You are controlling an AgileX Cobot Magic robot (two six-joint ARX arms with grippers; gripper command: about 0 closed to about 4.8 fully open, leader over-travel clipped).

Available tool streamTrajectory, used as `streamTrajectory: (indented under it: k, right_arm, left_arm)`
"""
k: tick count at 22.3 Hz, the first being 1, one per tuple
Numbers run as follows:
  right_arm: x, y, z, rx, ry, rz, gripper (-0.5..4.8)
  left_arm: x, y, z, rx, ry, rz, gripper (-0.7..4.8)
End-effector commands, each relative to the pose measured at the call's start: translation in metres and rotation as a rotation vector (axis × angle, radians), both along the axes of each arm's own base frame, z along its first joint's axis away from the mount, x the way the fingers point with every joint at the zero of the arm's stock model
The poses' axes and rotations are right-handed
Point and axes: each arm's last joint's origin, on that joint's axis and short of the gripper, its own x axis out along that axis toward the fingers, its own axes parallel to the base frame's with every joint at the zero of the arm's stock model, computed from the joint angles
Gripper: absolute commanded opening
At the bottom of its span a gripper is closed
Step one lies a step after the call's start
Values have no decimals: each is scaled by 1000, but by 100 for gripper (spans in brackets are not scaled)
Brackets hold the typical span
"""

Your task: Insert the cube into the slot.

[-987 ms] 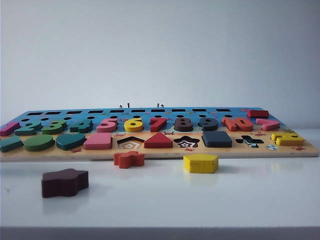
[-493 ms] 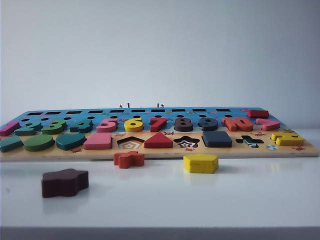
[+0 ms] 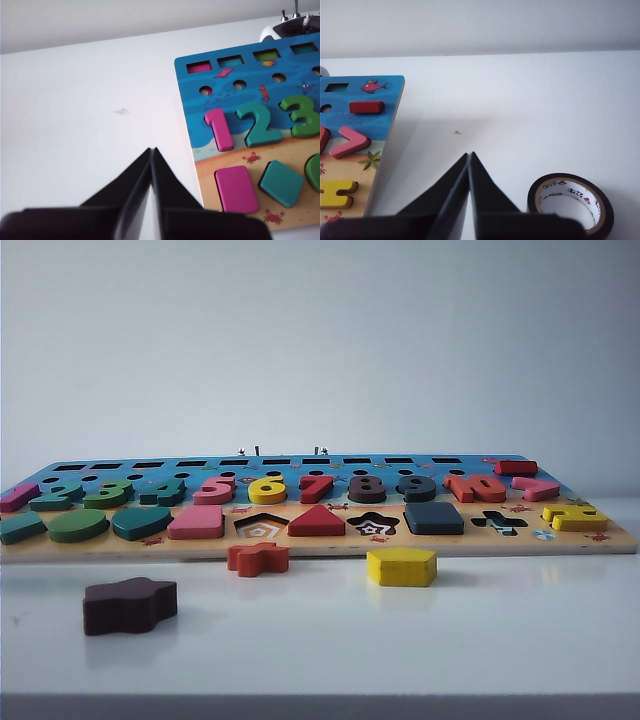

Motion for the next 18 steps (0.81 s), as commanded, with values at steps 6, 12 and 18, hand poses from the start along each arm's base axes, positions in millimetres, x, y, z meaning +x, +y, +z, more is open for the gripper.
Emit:
streamTrajectory:
  k: [6,12,18]
  right_arm:
    - [0,0,1,0,-14,-2,-8]
    - [0,0,1,0,-14,-2,-8]
    - [0,0,1,0,-14,-1,-8]
  left_arm:
    - [0,0,-1,4,2,2,17]
    - [1,0,1,-3,-18,3,17]
    - [1,0,1,-4,-24,3,17]
